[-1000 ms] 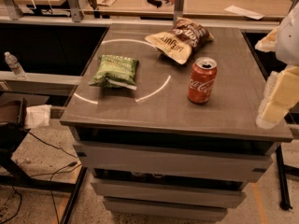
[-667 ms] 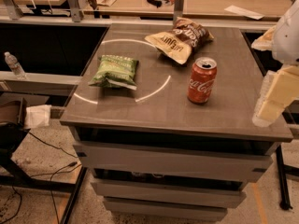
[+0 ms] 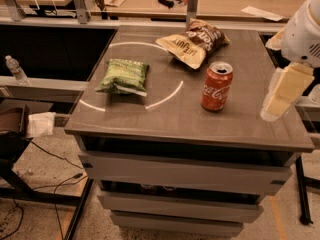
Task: Move brown chip bag near coke can
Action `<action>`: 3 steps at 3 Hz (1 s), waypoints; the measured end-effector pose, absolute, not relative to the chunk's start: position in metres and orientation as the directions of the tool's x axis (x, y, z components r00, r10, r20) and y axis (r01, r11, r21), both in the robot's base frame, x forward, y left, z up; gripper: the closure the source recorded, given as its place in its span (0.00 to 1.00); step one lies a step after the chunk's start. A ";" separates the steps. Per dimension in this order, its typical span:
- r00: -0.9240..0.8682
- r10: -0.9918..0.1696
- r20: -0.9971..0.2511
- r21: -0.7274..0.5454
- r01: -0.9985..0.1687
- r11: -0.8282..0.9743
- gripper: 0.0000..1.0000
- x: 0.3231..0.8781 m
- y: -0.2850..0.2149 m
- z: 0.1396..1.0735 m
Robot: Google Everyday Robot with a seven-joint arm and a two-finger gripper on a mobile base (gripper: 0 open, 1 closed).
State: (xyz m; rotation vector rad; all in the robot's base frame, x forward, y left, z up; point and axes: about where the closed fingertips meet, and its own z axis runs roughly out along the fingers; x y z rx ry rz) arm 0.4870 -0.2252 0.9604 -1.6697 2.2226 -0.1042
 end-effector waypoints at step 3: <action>-0.245 -0.949 -0.197 -0.283 -0.913 0.294 0.00 0.573 -0.261 0.946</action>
Offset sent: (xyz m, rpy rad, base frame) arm 0.0896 -0.0453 -0.0175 -0.0550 0.0588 -0.0157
